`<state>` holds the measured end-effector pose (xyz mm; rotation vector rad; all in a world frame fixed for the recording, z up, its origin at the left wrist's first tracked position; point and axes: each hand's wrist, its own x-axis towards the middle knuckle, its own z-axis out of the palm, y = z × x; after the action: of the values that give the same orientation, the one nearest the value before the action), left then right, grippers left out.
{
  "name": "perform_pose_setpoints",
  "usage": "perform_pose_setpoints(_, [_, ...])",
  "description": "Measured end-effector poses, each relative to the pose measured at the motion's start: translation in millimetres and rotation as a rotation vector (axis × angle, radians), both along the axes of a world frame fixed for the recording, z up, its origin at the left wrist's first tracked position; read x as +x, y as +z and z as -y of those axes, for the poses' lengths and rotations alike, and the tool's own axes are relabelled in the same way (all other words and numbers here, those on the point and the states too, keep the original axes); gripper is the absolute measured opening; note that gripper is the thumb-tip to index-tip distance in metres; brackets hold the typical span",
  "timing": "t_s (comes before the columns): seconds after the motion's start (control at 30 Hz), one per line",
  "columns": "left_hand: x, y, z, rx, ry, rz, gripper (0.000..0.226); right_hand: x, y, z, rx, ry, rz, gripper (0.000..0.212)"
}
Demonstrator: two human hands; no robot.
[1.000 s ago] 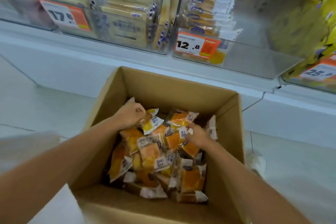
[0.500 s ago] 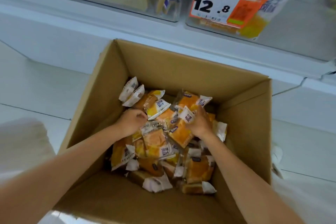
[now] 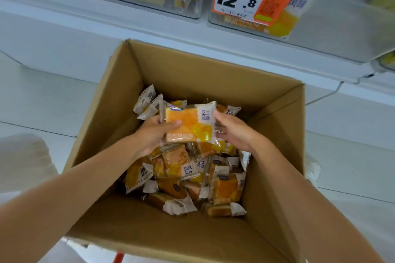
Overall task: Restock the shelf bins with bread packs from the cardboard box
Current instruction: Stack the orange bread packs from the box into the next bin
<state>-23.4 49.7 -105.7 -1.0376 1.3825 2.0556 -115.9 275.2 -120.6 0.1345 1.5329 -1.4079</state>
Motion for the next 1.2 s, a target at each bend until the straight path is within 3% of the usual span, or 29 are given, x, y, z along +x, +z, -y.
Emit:
perform_pose_setpoints(0.07, [0,-5,9,-0.092,0.078,-0.015,0.021,-1,-18,-12,0.200,-0.022,-0.091,0.056])
perform_pose_setpoints(0.17, [6,-11,19,-0.148,0.146,0.002,0.030,6,-53,-18,0.460,-0.001,-0.163,0.063])
perform_pose_setpoints(0.3, [15,-15,26,-0.185,0.156,0.000,0.035,16,-87,-6,0.518,-0.121,-0.151,0.062])
perform_pose_setpoints(0.4, [19,-14,31,-0.182,0.182,-0.006,0.034,18,-92,2,0.595,-0.077,-0.236,0.054])
perform_pose_setpoints(0.5, [20,-16,36,-0.191,0.168,-0.005,0.036,16,-75,12,0.499,-0.061,-0.274,0.063])
perform_pose_setpoints(0.6, [21,-12,36,-0.235,0.130,-0.029,0.037,10,-40,17,0.364,0.043,-0.350,0.051])
perform_pose_setpoints(0.7, [19,5,32,-0.246,0.093,-0.065,0.031,4,3,15,0.222,-0.015,-0.328,0.046])
perform_pose_setpoints(0.87, [10,61,1,-0.148,-0.221,-0.221,0.042,10,65,27,-0.018,-0.179,-0.173,0.034])
perform_pose_setpoints(0.97, [2,96,-20,-0.244,-0.316,-0.314,0.030,17,96,30,0.054,-0.141,-0.275,0.051])
perform_pose_setpoints(1.1, [-9,142,-33,-0.274,-0.302,-0.414,0.035,20,156,1,0.211,-0.095,-0.553,0.096])
perform_pose_setpoints(1.2, [-22,187,-47,-0.288,-0.310,-0.505,0.034,16,203,-24,0.157,-0.088,-0.683,0.122])
